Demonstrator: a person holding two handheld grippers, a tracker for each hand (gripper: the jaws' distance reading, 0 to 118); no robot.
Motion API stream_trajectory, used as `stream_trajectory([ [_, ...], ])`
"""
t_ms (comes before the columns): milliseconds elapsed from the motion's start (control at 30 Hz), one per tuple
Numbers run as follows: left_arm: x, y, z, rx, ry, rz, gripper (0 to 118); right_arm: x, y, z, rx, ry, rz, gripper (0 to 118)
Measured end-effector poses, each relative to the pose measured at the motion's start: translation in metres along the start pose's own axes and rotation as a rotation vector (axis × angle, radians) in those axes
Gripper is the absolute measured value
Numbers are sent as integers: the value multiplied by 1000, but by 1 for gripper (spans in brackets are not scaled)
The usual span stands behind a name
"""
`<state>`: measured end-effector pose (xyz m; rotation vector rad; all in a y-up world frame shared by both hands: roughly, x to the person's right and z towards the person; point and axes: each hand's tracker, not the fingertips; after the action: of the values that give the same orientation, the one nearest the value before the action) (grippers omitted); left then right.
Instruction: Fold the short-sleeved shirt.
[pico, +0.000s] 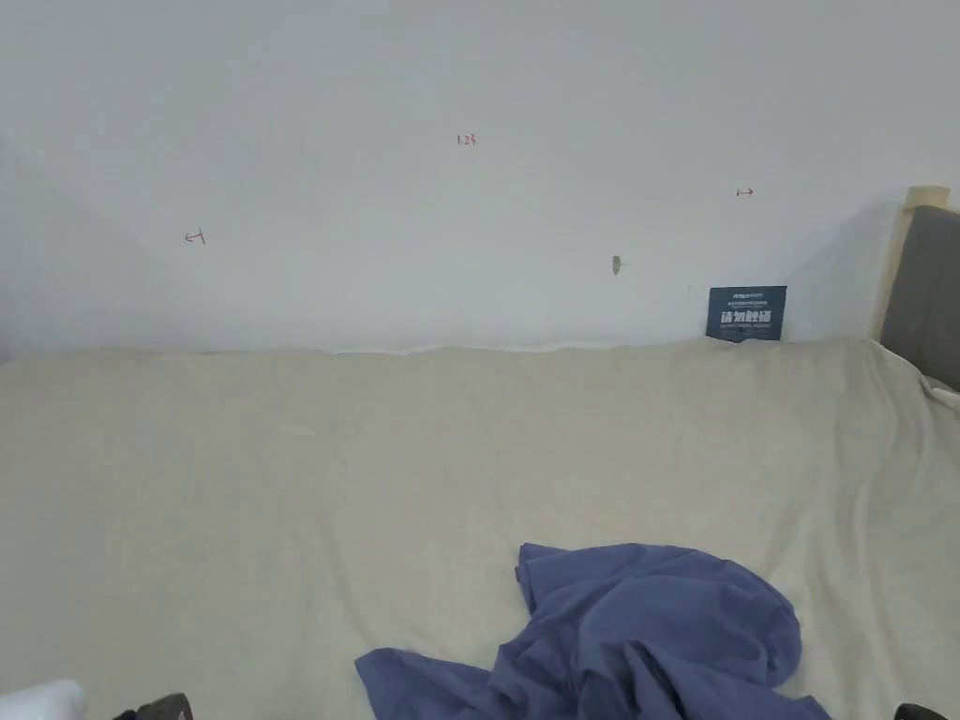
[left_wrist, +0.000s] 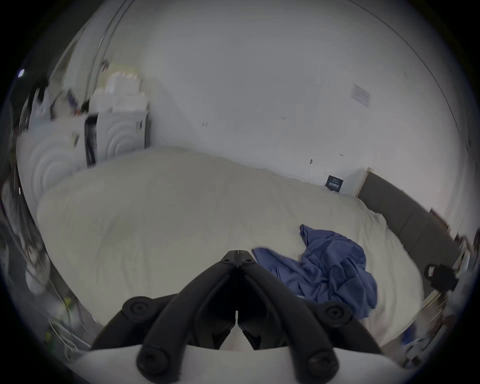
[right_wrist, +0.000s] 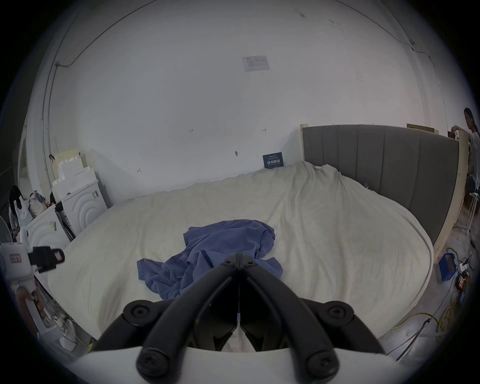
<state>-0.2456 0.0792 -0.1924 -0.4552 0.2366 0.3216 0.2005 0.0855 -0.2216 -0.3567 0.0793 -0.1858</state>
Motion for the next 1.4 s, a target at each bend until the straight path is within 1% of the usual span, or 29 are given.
stream_trajectory([
  [67,-11,-4,-1,-53,-36,57,0,-1,2,1,1,-1,11,0],
  [167,-13,-2,3,-33,-22,52,0,-3,4,2,5,-9,26,0],
  [233,-8,8,3,-13,-43,54,0,-5,7,5,4,-11,27,0],
  [267,-2,17,-1,-8,-59,31,0,-5,8,5,2,-9,27,0],
  [300,7,28,-6,-4,-59,-21,0,-5,9,5,0,-8,26,0],
  [333,20,44,-17,-18,-39,-96,0,-6,10,3,-7,-6,28,0],
  [400,40,69,-41,-60,-69,-183,0,-6,9,-1,-21,3,38,0],
  [467,56,89,-86,-147,-125,-214,0,-6,9,-6,-31,17,54,0],
  [500,63,94,-115,-223,-132,-218,0,-5,7,-9,-34,24,59,0],
  [567,75,98,-171,-364,-103,-213,2,-5,4,-17,-36,29,65,0],
  [600,78,98,-191,-421,-83,-217,21,-5,3,-21,-37,31,66,0],
  [633,83,97,-214,-473,-75,-233,71,-5,1,-26,-47,34,65,0],
  [667,90,90,-226,-505,-94,-268,106,-5,-2,-33,-62,38,63,0],
  [700,92,85,-241,-523,-127,-279,118,-4,-5,-39,-77,39,64,0],
  [767,98,74,-264,-532,-49,-281,118,-2,-18,-52,-133,23,70,0],
  [833,100,61,-288,-635,5,-244,118,1,-27,-60,-180,27,51,0],
  [900,99,49,-307,-719,15,-224,118,6,-39,-66,-208,44,26,0],
  [967,99,37,-319,-794,50,-242,118,10,-46,-73,-228,47,21,0],
  [1100,94,25,-345,-828,90,-223,118,12,-49,-81,-259,41,27,0],
  [1200,96,23,-341,-802,113,-196,117,11,-42,-82,-263,45,22,0],
  [1233,100,22,-335,-781,118,-209,109,11,-41,-82,-259,46,22,0],
  [1267,104,21,-330,-773,113,-226,99,10,-39,-82,-254,47,23,0],
  [1333,116,17,-314,-748,98,-338,74,9,-37,-81,-244,51,30,0],
  [1367,121,16,-308,-732,88,-374,56,8,-36,-81,-239,51,33,0],
  [1400,126,15,-302,-730,54,-398,32,7,-35,-81,-233,52,34,0],
])
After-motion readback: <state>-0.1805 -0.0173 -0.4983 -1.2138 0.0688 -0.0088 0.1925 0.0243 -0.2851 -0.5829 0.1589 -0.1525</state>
